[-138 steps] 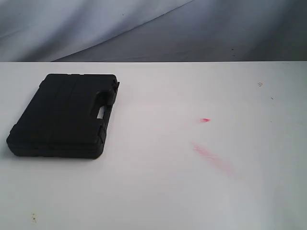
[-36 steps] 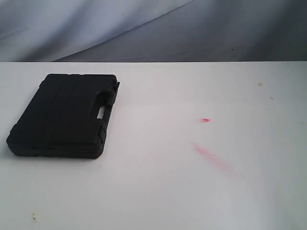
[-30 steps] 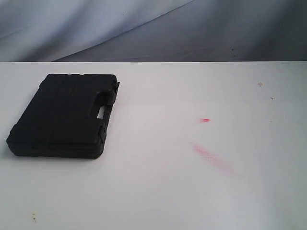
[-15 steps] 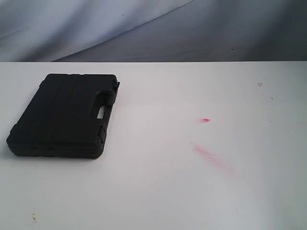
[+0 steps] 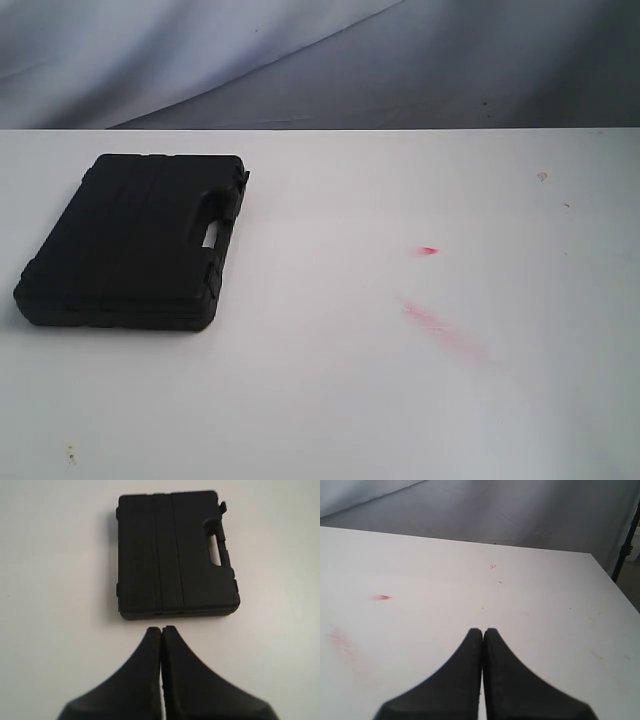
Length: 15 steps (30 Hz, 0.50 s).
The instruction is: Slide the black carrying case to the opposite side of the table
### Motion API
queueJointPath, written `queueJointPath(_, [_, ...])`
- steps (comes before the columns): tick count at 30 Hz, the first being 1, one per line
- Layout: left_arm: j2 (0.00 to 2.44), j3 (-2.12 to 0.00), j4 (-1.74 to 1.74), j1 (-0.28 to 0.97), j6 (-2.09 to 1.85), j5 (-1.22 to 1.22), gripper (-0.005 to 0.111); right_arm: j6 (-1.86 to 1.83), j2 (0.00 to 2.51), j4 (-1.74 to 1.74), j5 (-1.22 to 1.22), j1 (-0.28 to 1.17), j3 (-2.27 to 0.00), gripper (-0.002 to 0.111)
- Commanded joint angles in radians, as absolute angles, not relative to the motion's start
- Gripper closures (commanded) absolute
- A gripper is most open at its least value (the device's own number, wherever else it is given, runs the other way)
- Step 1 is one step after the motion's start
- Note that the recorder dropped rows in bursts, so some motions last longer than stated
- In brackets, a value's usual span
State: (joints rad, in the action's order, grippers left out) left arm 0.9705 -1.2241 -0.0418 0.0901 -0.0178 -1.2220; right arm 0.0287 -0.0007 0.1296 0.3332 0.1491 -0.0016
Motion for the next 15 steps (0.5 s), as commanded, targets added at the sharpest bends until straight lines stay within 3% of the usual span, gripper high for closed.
queueJointPath(1, [1.077,-1.225,0.000,0.121,0.054,-1.221,0.107,0.030,0.000,0.126,0.330,0.151,0.000,0.108])
queueJointPath(15, [1.445,-1.227,0.021,0.289,0.215,-1.214,0.107,0.030,0.000,0.126,0.330,0.151,0.000,0.108])
